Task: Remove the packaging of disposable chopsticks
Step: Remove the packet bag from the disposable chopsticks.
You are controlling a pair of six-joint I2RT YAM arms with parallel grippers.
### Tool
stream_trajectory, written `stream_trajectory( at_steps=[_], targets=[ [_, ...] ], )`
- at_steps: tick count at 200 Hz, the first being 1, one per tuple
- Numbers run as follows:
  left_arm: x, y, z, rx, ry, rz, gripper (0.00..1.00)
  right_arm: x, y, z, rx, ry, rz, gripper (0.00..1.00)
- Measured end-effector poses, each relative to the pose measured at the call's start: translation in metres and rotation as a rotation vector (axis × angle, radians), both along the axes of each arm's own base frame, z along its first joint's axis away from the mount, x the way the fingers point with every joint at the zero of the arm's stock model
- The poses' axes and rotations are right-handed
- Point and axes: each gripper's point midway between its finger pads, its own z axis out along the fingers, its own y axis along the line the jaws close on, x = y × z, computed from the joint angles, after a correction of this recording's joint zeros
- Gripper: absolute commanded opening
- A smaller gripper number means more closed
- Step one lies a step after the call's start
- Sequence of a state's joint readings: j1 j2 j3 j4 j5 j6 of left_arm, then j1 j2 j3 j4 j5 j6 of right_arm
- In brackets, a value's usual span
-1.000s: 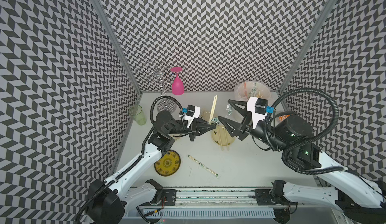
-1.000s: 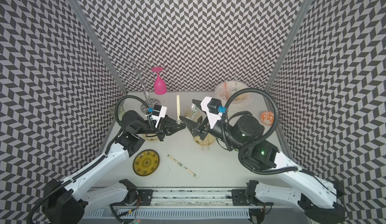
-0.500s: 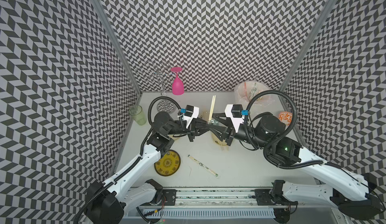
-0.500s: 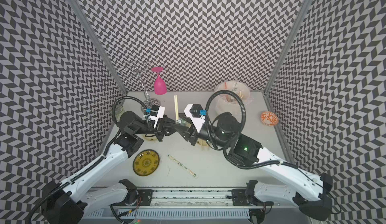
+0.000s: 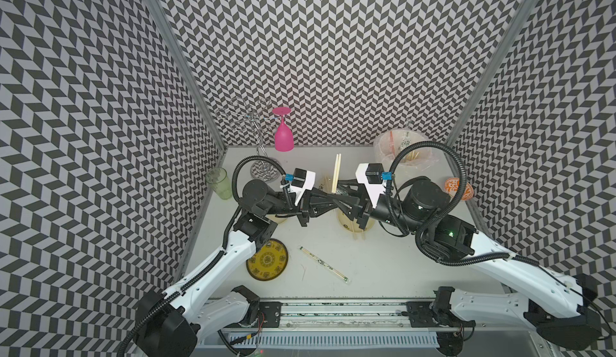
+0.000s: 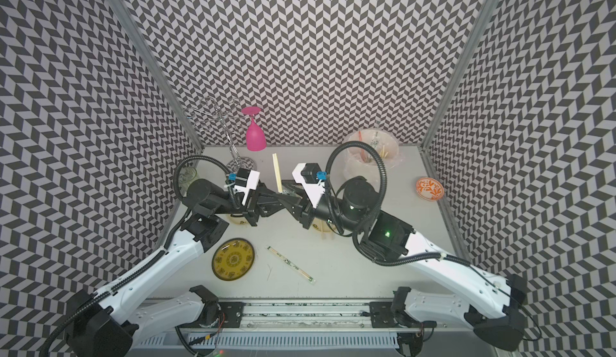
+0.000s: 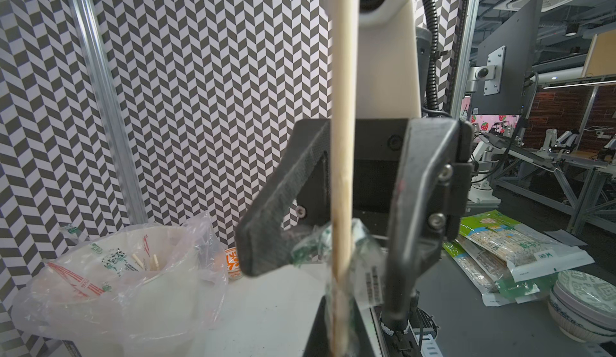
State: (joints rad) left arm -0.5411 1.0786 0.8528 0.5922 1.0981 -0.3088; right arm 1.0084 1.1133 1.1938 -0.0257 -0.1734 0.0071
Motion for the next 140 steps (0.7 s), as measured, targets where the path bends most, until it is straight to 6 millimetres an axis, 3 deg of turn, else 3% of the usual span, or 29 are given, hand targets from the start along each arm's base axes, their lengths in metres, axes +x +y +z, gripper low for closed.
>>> stream_trajectory(
  at_steps=[28, 52, 56, 77, 90, 115, 140],
  targets=[
    [-0.001, 0.001, 0.002, -0.006, -0.006, 0.002, 0.0, -0.002, 0.003, -0.003, -0.01, 0.005, 0.021, 0.0],
    [-0.001, 0.001, 0.002, -0.005, 0.008, 0.0, 0.03, -0.003, 0.002, -0.003, -0.011, -0.002, 0.03, 0.0],
    [-0.001, 0.001, 0.002, -0.005, 0.009, 0.001, 0.1, -0.003, 0.002, -0.003, -0.011, -0.002, 0.03, 0.0],
    [-0.001, 0.001, 0.003, -0.008, -0.003, 0.008, 0.65, 0.0, -0.002, 0.0, -0.002, -0.004, 0.012, 0.0],
    [-0.001, 0.003, 0.003, -0.005, -0.009, 0.022, 0.82, 0.004, -0.01, 0.006, 0.011, -0.012, -0.02, 0.0],
    [-0.006, 0.006, 0.002, 0.006, -0.038, 0.039, 0.82, 0.012, -0.028, 0.017, 0.035, -0.03, -0.081, 0.0],
    [-0.013, 0.01, 0.005, 0.005, -0.074, 0.041, 0.76, 0.016, -0.041, 0.02, 0.025, -0.046, -0.112, 0.0]
  ],
)
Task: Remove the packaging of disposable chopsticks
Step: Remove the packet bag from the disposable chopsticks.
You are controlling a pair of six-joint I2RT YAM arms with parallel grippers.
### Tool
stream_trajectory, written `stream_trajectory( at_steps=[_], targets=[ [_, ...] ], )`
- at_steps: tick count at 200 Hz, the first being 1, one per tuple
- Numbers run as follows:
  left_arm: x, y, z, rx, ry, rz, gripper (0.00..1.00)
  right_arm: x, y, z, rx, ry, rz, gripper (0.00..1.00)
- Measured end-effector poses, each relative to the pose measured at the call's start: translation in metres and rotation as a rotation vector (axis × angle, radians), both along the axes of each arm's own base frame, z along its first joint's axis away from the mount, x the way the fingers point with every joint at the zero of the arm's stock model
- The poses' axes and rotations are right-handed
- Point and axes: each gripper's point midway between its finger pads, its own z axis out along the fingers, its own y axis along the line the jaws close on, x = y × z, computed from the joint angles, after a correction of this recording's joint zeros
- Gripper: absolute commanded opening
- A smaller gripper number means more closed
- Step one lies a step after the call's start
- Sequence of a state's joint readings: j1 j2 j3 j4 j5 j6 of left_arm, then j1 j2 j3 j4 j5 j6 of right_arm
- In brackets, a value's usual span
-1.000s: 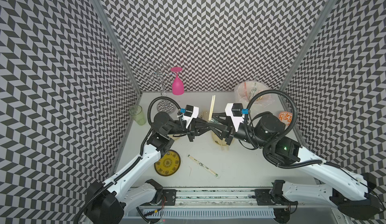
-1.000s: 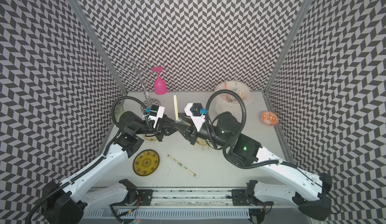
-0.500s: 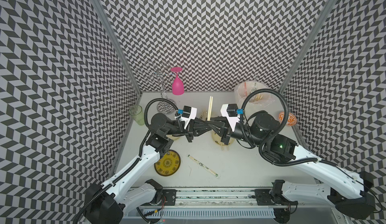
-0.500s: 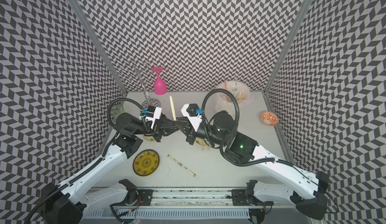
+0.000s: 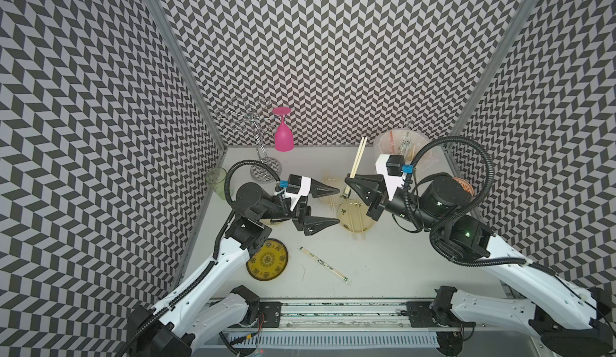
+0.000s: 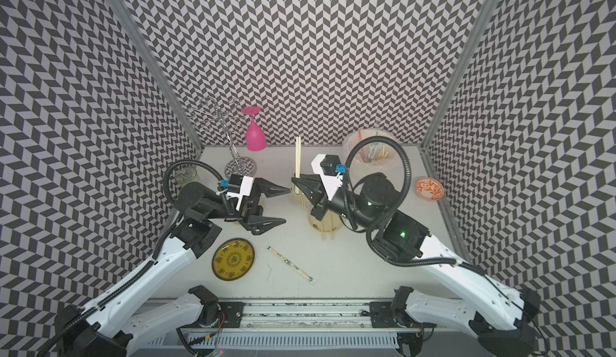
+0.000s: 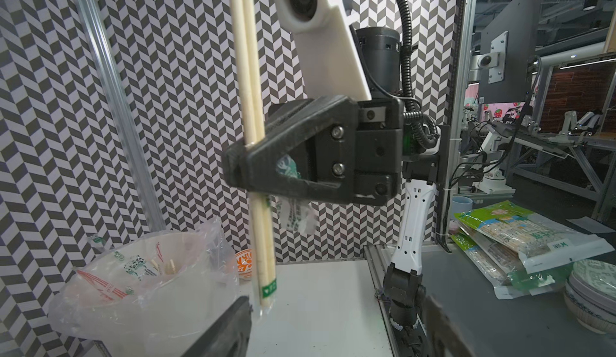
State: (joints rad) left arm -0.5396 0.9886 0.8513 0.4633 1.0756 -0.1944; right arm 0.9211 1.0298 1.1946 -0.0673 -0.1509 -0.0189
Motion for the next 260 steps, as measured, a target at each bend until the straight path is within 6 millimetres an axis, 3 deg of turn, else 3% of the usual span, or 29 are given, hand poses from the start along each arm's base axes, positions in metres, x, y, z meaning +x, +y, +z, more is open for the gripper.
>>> stream_trajectory(
  at_steps=[33, 78, 95, 113, 120, 130, 144, 155, 183, 207, 226, 260],
  targets=[
    [0.003, 0.003, 0.003, -0.006, 0.017, -0.002, 0.73, -0.004, 0.006, -0.023, -0.085, 0.014, 0.039, 0.0],
    [0.017, 0.004, 0.0, -0.005, 0.087, 0.011, 0.6, -0.01, 0.023, -0.08, -0.218, 0.105, 0.138, 0.0],
    [0.018, 0.004, 0.0, -0.007, 0.099, 0.008, 0.47, -0.01, 0.029, -0.098, -0.263, 0.136, 0.161, 0.0],
    [0.018, 0.004, 0.001, -0.008, 0.111, -0.003, 0.17, -0.011, 0.032, -0.109, -0.294, 0.156, 0.176, 0.0],
    [0.019, 0.004, 0.001, -0.006, 0.112, -0.006, 0.11, -0.012, 0.032, -0.11, -0.297, 0.156, 0.183, 0.0],
    [0.021, 0.004, 0.0, -0.005, 0.118, -0.008, 0.11, -0.013, 0.032, -0.11, -0.299, 0.154, 0.187, 0.0],
    [0.022, 0.003, 0.0, -0.003, 0.125, -0.013, 0.23, -0.014, 0.032, -0.11, -0.3, 0.151, 0.191, 0.0],
    [0.022, 0.003, 0.0, 0.002, 0.137, -0.023, 0.24, -0.013, 0.032, -0.11, -0.302, 0.15, 0.189, 0.0],
    [0.022, 0.001, -0.003, 0.01, 0.151, -0.035, 0.14, -0.013, 0.032, -0.111, -0.309, 0.147, 0.189, 0.0],
    [0.023, 0.0, -0.006, 0.02, 0.165, -0.046, 0.11, -0.013, 0.032, -0.112, -0.311, 0.146, 0.189, 0.0],
    [0.024, -0.001, -0.008, 0.026, 0.166, -0.053, 0.0, -0.013, 0.032, -0.113, -0.313, 0.152, 0.189, 0.0],
    [0.022, -0.001, -0.006, 0.028, 0.16, -0.062, 0.0, -0.013, 0.032, -0.112, -0.312, 0.153, 0.184, 0.0]
  ],
)
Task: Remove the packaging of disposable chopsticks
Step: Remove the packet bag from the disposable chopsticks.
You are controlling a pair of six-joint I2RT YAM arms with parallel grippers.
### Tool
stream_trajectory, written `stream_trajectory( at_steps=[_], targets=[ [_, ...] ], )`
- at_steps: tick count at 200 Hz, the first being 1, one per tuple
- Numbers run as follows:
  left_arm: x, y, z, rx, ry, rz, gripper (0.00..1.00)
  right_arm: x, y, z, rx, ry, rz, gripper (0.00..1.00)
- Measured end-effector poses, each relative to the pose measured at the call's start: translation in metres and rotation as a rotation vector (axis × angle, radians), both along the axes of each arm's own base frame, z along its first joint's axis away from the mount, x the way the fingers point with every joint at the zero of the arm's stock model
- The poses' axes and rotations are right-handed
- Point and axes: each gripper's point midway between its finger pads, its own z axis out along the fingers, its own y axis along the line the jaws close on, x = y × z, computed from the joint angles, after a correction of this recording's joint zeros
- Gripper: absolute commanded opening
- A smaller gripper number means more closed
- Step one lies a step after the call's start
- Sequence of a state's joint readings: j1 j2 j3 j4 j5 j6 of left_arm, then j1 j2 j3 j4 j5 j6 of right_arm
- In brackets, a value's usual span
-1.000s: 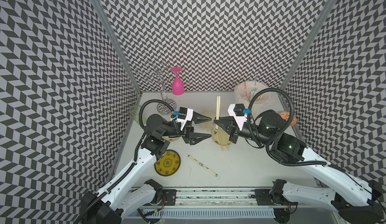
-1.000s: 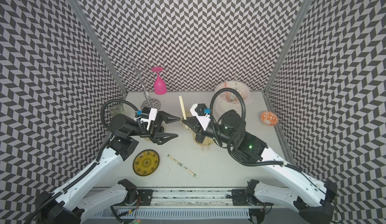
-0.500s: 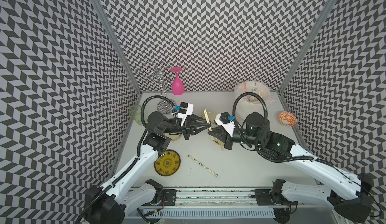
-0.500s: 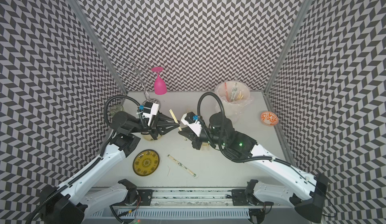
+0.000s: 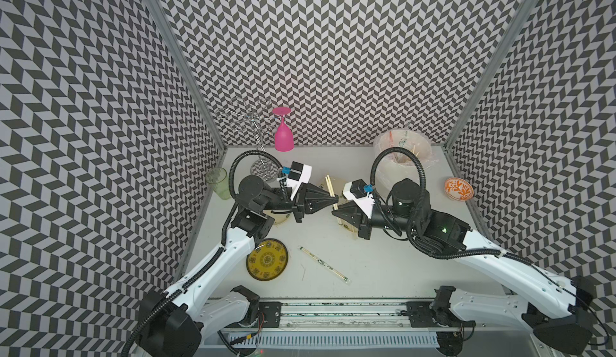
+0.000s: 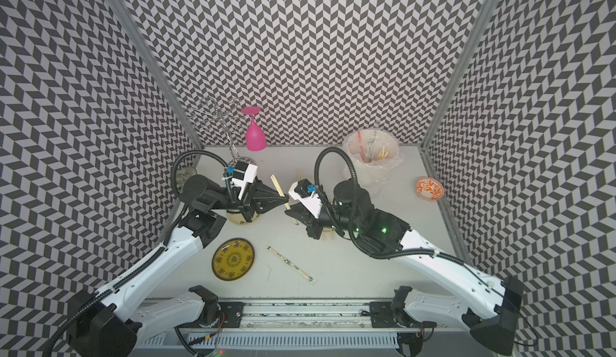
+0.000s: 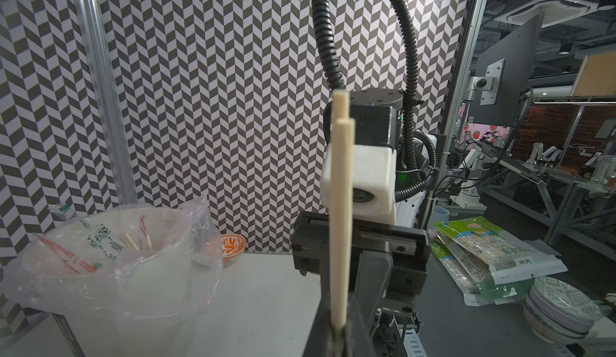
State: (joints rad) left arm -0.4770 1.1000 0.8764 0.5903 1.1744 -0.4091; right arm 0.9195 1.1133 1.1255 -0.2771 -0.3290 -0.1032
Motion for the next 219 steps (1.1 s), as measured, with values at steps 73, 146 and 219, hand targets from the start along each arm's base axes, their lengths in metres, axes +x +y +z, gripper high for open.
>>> stream_trajectory(
  at_steps=[73, 146, 219],
  targets=[
    [0.002, 0.016, 0.026, -0.068, -0.055, 0.108, 0.0, 0.017, -0.016, 0.013, 0.001, -0.057, -0.132, 0.74],
    [0.014, 0.021, 0.028, -0.081, -0.045, 0.167, 0.0, 0.015, -0.024, 0.011, -0.033, -0.075, -0.139, 0.19],
    [0.019, 0.022, 0.025, -0.073, -0.012, 0.169, 0.0, 0.016, -0.026, 0.018, -0.035, -0.096, -0.15, 0.57]
  ],
)
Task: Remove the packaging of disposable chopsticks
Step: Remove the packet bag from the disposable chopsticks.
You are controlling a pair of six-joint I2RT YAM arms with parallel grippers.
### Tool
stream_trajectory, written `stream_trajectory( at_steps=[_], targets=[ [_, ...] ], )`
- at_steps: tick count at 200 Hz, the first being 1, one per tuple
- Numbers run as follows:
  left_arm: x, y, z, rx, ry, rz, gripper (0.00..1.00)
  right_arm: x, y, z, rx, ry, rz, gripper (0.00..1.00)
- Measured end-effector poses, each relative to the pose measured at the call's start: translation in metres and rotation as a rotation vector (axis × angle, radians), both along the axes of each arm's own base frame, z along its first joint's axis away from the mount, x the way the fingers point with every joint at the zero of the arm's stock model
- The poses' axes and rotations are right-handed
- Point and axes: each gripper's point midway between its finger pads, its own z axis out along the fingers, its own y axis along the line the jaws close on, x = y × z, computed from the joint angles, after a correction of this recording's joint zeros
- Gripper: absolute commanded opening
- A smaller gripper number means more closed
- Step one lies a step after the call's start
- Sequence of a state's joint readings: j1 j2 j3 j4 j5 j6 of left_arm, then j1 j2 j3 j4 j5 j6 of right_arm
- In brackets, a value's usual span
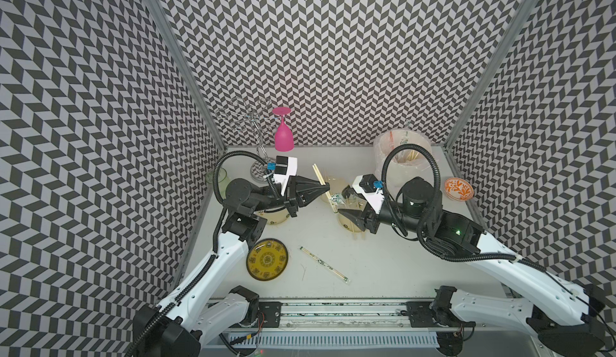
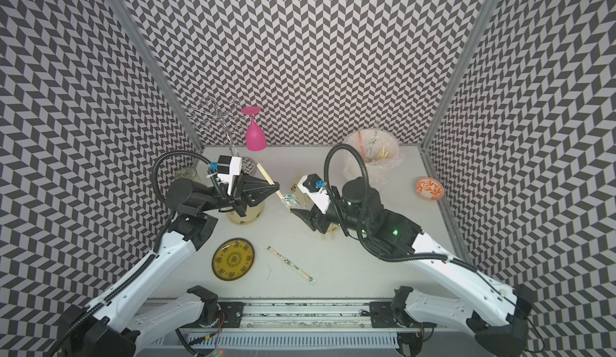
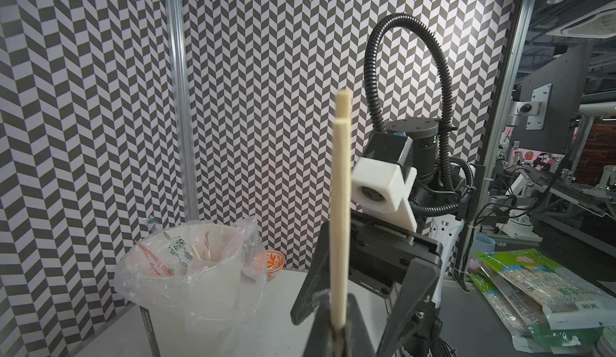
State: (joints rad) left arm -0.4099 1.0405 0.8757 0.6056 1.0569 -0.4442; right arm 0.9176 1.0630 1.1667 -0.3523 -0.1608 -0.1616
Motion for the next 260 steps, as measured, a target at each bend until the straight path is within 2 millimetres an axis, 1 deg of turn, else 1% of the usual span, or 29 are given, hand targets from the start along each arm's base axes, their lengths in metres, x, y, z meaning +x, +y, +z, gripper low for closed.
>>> stream_trajectory(
  at_steps=[13, 36, 44, 67, 84, 95, 104, 114, 144, 150, 177, 192, 209, 244, 260],
  targets=[
    [0.0, -0.001, -0.001, 0.004, 0.003, -0.006, 0.0, 0.001, 0.001, 0.005, 0.004, -0.012, 0.002, 0.5],
    [-0.001, -0.001, -0.002, 0.006, 0.004, -0.011, 0.0, 0.001, 0.005, 0.012, 0.012, -0.019, 0.016, 0.5],
    [-0.001, -0.001, -0.002, 0.006, 0.004, -0.012, 0.0, 0.001, 0.007, 0.012, 0.011, -0.018, 0.022, 0.49],
    [-0.001, -0.001, -0.002, 0.007, 0.004, -0.014, 0.0, -0.002, 0.011, 0.008, 0.006, -0.008, 0.05, 0.43],
    [-0.001, -0.001, -0.002, 0.007, 0.007, -0.015, 0.0, -0.005, 0.015, 0.005, 0.002, 0.003, 0.079, 0.32],
    [-0.001, -0.001, -0.002, 0.007, 0.007, -0.015, 0.0, -0.006, 0.017, 0.004, 0.001, 0.01, 0.092, 0.19],
    [-0.001, -0.001, -0.002, 0.007, 0.007, -0.015, 0.0, -0.008, 0.018, 0.003, 0.001, 0.013, 0.101, 0.1],
    [-0.002, -0.001, -0.002, 0.006, 0.007, -0.015, 0.0, -0.008, 0.018, 0.003, -0.001, 0.011, 0.104, 0.05],
    [-0.002, 0.0, -0.001, 0.007, 0.002, -0.013, 0.0, -0.007, 0.017, 0.002, -0.003, 0.015, 0.094, 0.03],
    [-0.002, 0.0, -0.001, 0.007, 0.0, -0.012, 0.0, -0.006, 0.017, 0.002, -0.004, 0.015, 0.087, 0.0],
    [-0.002, 0.003, 0.003, -0.004, -0.013, 0.012, 0.0, -0.003, 0.01, 0.0, -0.011, 0.016, 0.05, 0.0],
    [-0.002, 0.009, 0.007, -0.017, -0.023, 0.039, 0.0, -0.002, 0.006, -0.003, -0.015, 0.023, 0.028, 0.0],
    [0.002, 0.018, 0.011, -0.034, -0.033, 0.082, 0.0, 0.001, 0.003, -0.016, -0.03, 0.048, 0.001, 0.0],
    [0.015, 0.036, 0.018, -0.065, -0.045, 0.178, 0.0, 0.012, -0.009, -0.063, -0.112, 0.135, -0.095, 0.0],
    [0.017, 0.044, 0.02, -0.081, -0.051, 0.209, 0.0, 0.021, -0.018, -0.074, -0.14, 0.162, -0.157, 0.0]
  ],
)
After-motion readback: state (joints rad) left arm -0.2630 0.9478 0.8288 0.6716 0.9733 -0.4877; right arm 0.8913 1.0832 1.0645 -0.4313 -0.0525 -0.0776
